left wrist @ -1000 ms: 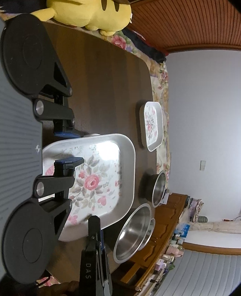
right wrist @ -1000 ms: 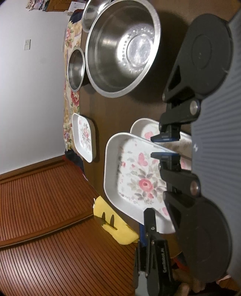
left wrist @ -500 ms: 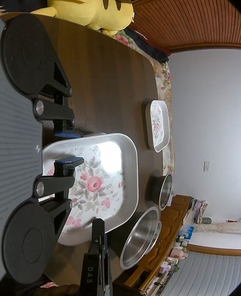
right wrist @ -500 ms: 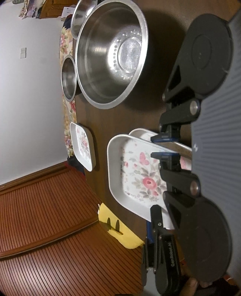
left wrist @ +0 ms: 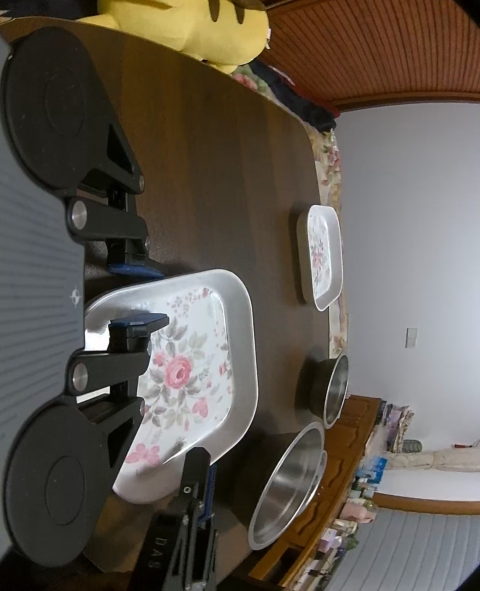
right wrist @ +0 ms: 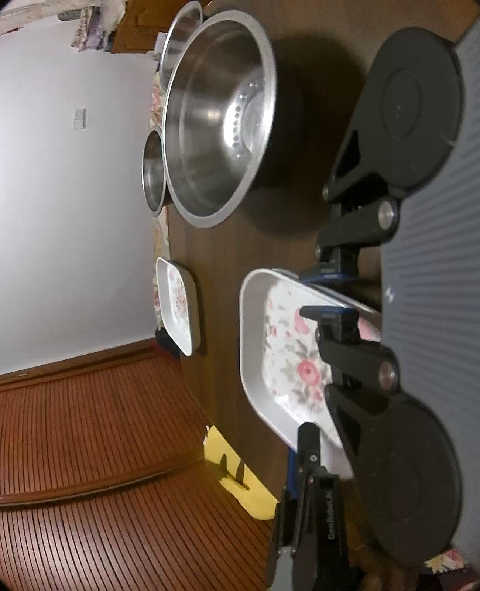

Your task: Organize plates and bowls

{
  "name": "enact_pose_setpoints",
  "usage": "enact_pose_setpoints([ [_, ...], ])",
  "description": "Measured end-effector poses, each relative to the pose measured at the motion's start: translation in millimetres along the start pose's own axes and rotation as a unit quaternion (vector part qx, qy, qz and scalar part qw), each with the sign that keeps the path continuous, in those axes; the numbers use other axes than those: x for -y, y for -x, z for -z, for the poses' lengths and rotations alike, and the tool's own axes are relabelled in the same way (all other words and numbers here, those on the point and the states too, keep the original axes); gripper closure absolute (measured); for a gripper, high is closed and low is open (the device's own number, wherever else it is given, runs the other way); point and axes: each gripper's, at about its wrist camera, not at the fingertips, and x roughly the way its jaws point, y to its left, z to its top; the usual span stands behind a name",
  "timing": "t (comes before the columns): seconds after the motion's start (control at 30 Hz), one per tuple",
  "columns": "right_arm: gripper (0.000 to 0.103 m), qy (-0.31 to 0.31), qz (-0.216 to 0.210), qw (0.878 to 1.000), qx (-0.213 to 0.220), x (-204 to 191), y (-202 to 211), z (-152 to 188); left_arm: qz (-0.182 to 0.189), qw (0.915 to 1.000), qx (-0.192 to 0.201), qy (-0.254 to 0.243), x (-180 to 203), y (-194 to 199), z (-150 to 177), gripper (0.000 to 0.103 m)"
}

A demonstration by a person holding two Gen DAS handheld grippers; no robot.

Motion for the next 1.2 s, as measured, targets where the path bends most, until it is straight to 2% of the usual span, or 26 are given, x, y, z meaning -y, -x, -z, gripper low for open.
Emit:
enact_pose_setpoints([
  [0.23, 0.088, 0.014, 0.006, 1.000, 0.009, -2, 0, 0, -0.002, 1.0000, 0.002, 0.000, 1, 1, 0, 0.079],
  [0.6, 0.087, 0.001, -0.008, 1.000, 0.003, 5, 0, -2, -0.005, 0.9999, 0.013, 0.006, -2, 7, -5, 0.079],
  [1.03, 0.087, 0.021, -0.011, 0.999, 0.028, 1, 27, -28, -0.004, 0.9990, 0.044, 0.004, -7, 21, -31, 0.078],
  [1.2, 0.087, 0.024, -0.024, 0.999, 0.033, 2, 33, -46, 0.000, 0.9987, 0.050, -0.013, -10, 16, -51, 0.077],
])
